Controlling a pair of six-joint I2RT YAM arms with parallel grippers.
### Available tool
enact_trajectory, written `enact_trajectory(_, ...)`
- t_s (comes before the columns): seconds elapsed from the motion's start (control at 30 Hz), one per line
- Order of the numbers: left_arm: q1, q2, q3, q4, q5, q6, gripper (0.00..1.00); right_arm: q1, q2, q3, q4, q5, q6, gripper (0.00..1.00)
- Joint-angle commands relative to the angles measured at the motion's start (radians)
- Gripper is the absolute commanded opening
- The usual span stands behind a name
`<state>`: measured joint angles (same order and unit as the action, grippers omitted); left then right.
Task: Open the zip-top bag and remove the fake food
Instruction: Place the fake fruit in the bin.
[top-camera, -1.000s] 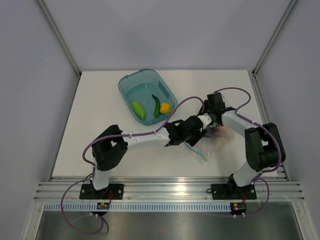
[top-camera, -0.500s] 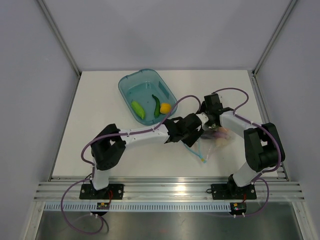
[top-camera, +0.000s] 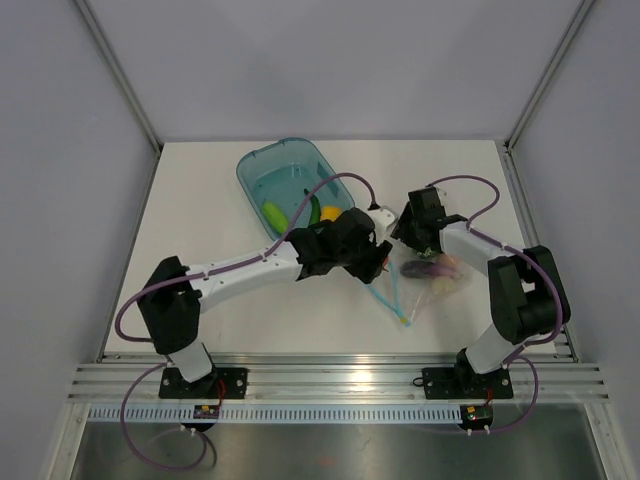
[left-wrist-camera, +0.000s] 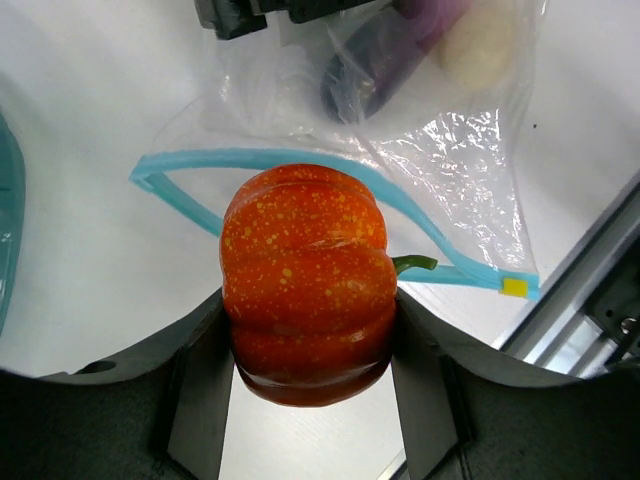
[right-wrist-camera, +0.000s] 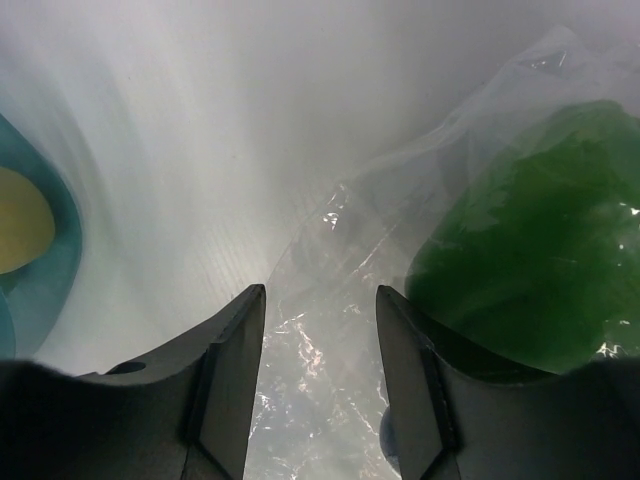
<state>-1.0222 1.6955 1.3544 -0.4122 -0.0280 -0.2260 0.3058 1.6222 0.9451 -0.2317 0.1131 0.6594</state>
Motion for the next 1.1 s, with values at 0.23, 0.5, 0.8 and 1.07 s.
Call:
enact_trajectory(0.23, 0.209, -0.247, -0.211, 0.228, 0.05, -0.145, 0.22, 0.003, -0.076, -0.015, -0.001, 0.045, 0.014, 0.56)
enact_trajectory(0.5, 0.419, -0.261, -0.323, 0.418, -0.018, -0.257, 0.23, 0.003, -0.096, -0.028, 0.008, 0.043, 0.014, 0.56)
enact_trajectory(0.8, 0.563, -0.209, -0.432, 0.635, 0.02, -0.283, 0.22, 0.004, -0.105, -0.031, 0.008, 0.042, 0.013, 0.56)
enact_trajectory(1.07, 0.583, -0.149, -0.422, 0.632, 0.063, -0.294, 0.29, 0.003, -0.105, -0.034, 0.009, 0.048, 0.013, 0.57)
